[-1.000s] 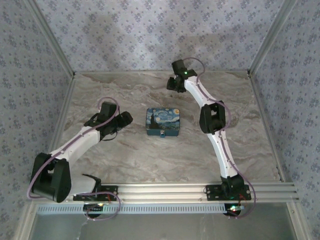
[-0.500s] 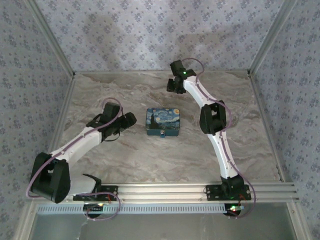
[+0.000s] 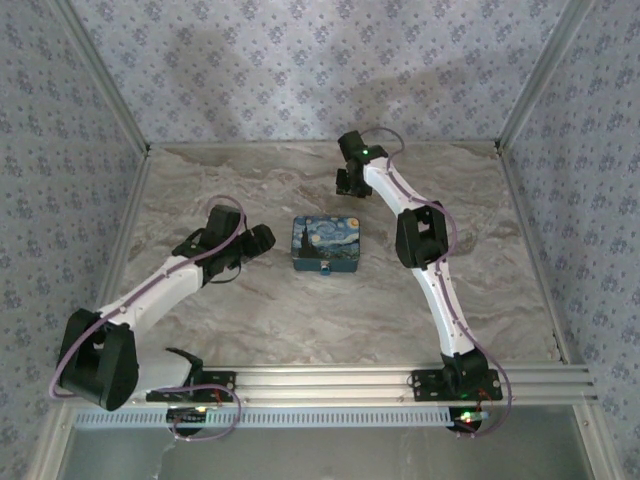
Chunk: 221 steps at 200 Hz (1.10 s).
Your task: Unlock the padlock with the key
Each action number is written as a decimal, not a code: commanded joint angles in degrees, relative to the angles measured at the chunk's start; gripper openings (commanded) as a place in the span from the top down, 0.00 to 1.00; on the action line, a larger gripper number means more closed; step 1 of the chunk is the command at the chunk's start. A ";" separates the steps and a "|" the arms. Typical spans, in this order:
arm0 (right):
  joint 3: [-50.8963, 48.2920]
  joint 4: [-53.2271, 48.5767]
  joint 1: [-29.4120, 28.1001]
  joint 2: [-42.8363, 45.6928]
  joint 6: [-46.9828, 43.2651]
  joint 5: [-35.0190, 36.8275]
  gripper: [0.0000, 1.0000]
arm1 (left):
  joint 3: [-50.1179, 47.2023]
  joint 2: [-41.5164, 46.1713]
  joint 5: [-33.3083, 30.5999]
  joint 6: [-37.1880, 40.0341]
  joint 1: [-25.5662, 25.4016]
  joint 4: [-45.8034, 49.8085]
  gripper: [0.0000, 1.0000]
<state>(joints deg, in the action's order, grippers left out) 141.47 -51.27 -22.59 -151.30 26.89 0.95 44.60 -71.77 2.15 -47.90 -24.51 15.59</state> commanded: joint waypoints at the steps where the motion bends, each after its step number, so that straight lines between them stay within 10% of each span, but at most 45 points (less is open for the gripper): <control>1: 1.17 -1.56 0.11 -1.10 0.60 0.73 0.71 | -0.30 1.53 -0.48 0.16 -0.18 -0.31 0.20; 54: 0.90 -1.29 0.83 -0.80 0.43 0.11 0.99 | -0.92 1.85 -0.60 -0.25 -0.16 -0.21 0.20; 98: -1.47 -0.13 1.74 6.74 -0.60 -0.36 1.00 | 0.41 2.69 -0.07 0.09 -0.86 0.12 0.20; 221: -47.68 10.99 1.39 66.03 -3.74 -18.61 1.00 | 14.39 6.52 15.66 7.32 -5.42 -4.82 0.19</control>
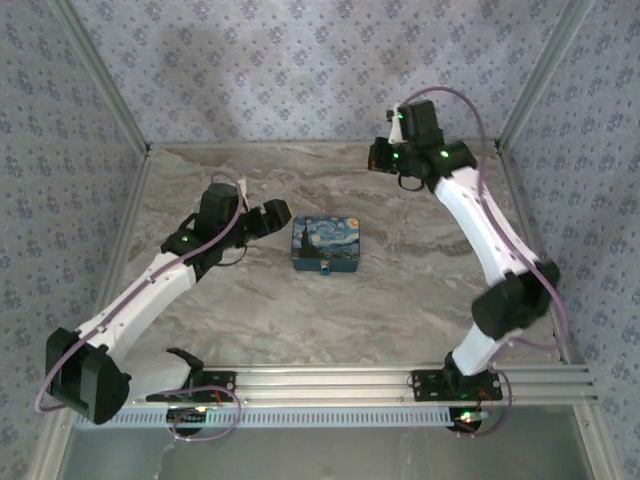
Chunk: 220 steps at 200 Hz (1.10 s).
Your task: Unlock the padlock with the key
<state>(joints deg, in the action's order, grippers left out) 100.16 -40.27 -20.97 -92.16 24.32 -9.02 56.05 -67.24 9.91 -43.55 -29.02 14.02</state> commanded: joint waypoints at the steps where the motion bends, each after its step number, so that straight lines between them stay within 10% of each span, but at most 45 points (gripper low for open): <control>1: -6.59 -0.12 -0.22 7.38 -1.18 -8.82 1.00 | 3.02 2.01 8.18 3.05 -0.98 -3.36 0.19; 87: -20.91 -1.30 -0.06 30.40 0.27 -35.11 1.00 | -0.15 1.58 26.45 3.45 -9.91 -27.33 0.43; 141: -29.72 5.59 -1.01 36.14 6.84 -46.46 1.00 | 3.70 -0.22 28.20 10.11 -18.25 -24.38 0.17; 220: -35.00 8.99 -2.08 38.71 7.55 -50.67 1.00 | 7.04 -4.48 29.98 11.04 -21.87 -25.54 0.24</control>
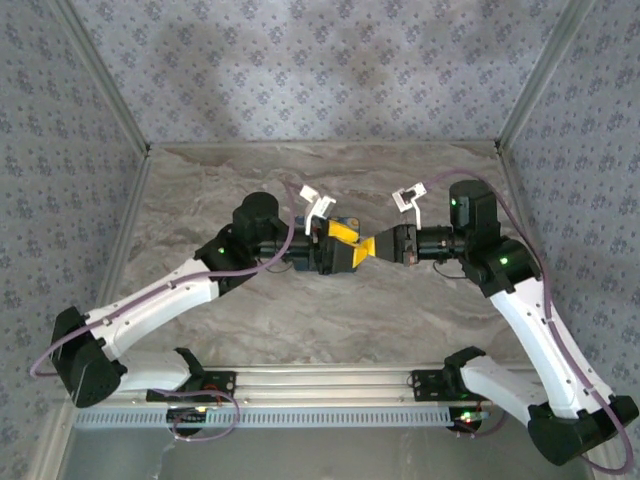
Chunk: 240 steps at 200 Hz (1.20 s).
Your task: Unlock the padlock with the key
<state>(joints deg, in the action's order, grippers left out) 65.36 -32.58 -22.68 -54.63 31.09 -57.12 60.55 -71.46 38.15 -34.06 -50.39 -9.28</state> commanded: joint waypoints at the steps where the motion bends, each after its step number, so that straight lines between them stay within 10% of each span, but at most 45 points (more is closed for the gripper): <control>1: -0.18 1.25 -0.36 1.19 0.75 -2.56 1.00 | 2.59 -0.30 1.79 1.55 -0.54 -2.24 0.25; 85: 0.01 0.89 -0.01 1.19 0.79 -2.12 1.00 | 0.96 3.24 0.61 2.60 -0.67 0.48 0.73; 148: 0.03 1.16 0.01 1.28 1.25 -2.56 1.00 | 0.44 2.99 -0.32 2.35 -0.99 0.19 0.43; 240: 0.01 2.15 1.23 1.51 2.35 -3.43 1.00 | 0.07 2.81 -0.61 2.77 -2.43 0.38 0.71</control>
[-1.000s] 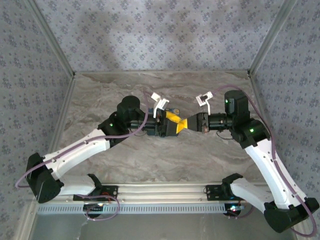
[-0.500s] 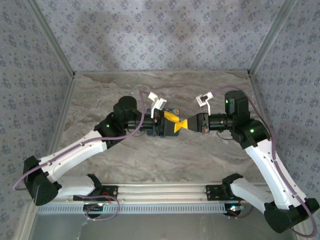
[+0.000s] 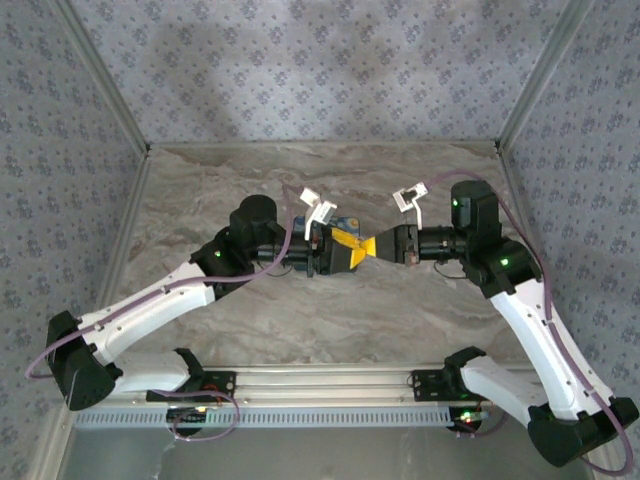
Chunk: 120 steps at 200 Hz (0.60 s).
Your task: Unlock the padlock with the key
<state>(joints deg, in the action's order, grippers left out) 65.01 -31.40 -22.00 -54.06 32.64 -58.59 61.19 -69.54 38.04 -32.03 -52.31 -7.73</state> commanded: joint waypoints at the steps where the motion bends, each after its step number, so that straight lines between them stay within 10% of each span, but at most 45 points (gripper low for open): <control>1: 0.37 0.98 0.55 0.96 0.78 -1.97 1.00 | -0.55 0.93 -0.55 0.78 -0.51 -1.12 0.72; 84: -0.44 0.39 1.20 1.59 0.78 -2.50 1.00 | -0.46 1.26 -2.05 1.53 -0.51 0.85 0.91; 120: -0.38 0.56 1.47 1.59 0.81 -2.67 1.00 | -1.07 1.45 -3.11 0.93 -0.53 1.01 0.60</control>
<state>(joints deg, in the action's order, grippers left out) 64.71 -31.24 -20.86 -53.23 32.82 -59.44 60.73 -69.34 36.16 -31.11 -52.31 -6.17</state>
